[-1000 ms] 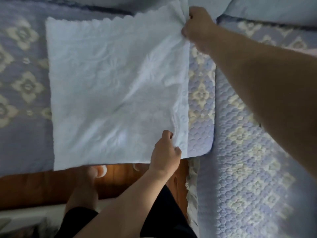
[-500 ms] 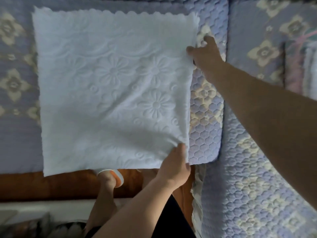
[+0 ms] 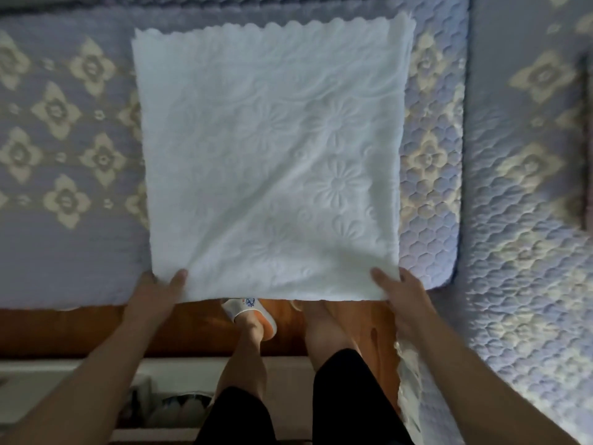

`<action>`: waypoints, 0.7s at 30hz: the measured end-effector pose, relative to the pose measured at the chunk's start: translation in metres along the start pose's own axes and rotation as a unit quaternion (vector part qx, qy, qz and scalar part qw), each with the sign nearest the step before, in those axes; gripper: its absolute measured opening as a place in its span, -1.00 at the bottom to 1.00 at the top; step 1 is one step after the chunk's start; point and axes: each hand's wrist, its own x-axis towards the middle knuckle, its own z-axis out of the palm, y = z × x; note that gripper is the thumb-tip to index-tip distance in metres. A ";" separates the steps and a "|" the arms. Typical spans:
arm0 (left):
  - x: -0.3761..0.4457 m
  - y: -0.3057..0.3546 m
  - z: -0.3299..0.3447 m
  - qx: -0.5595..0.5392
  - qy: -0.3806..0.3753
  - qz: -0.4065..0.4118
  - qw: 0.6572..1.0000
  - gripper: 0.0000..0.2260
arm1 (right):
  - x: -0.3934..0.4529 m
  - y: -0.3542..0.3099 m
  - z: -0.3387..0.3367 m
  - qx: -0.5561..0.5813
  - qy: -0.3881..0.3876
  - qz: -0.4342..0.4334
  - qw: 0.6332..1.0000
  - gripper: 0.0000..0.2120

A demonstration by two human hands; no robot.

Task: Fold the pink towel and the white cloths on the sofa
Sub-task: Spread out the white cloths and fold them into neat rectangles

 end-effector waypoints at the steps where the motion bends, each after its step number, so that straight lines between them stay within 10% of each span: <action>1: 0.005 -0.001 -0.003 -0.031 -0.046 0.006 0.998 -0.44 | -0.001 -0.001 -0.006 0.079 -0.035 0.015 0.996 -0.61; 5: 0.013 -0.013 -0.016 -0.156 -0.173 -0.031 0.972 -0.65 | -0.017 -0.001 -0.021 0.218 -0.111 0.025 0.969 -0.69; 10: 0.013 -0.047 -0.024 -0.438 -0.267 -0.077 0.855 -0.63 | -0.031 0.008 -0.005 0.120 -0.035 0.059 0.990 -0.73; 17: -0.010 -0.058 -0.038 -0.320 -0.151 -0.024 0.935 -0.84 | -0.069 0.019 0.007 0.049 0.076 0.073 0.993 -0.66; 21: -0.036 -0.017 -0.078 -0.316 -0.148 0.003 0.937 -0.47 | -0.103 -0.017 0.011 0.090 0.083 0.074 0.990 -0.78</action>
